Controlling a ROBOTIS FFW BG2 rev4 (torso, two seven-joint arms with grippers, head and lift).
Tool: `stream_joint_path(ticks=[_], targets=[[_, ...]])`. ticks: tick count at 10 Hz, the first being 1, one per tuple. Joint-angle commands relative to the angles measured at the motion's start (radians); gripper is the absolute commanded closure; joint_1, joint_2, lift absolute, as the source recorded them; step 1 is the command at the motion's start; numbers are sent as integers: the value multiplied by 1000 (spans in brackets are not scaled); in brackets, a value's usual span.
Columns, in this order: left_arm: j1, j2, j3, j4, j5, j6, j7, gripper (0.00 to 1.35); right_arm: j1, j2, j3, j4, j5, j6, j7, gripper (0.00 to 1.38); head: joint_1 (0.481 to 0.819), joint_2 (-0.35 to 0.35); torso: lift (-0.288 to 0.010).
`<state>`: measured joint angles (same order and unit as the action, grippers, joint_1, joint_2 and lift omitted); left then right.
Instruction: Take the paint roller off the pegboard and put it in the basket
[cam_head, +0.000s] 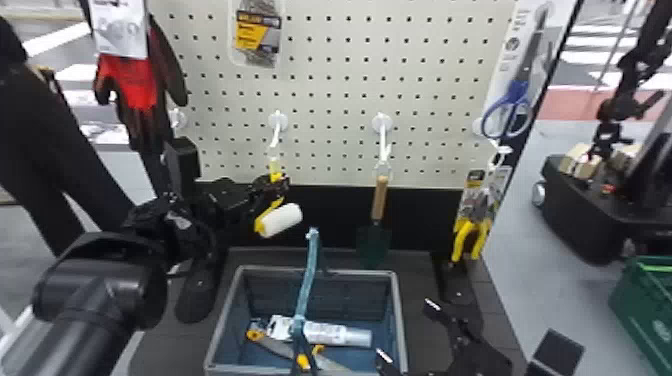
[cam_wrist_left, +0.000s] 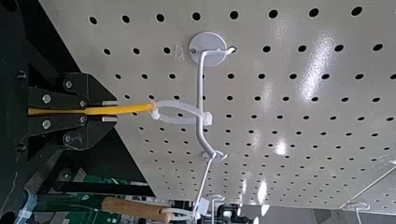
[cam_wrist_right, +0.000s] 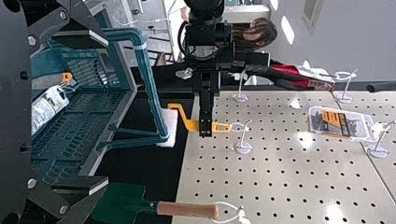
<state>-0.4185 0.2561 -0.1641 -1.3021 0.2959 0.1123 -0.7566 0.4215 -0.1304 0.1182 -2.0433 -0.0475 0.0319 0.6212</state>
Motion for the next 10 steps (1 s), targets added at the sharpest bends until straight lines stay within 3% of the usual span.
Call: stream_joint_path(ticks=[1, 10], targets=[[0, 0, -2, 0, 0, 1, 0, 1222, 0, 0, 0, 0, 0, 0, 0, 251, 549, 0, -100], [32, -5, 6, -7, -6, -22, 2, 1222, 11, 0, -8, 0, -8, 3, 0, 251, 549, 0, -100]])
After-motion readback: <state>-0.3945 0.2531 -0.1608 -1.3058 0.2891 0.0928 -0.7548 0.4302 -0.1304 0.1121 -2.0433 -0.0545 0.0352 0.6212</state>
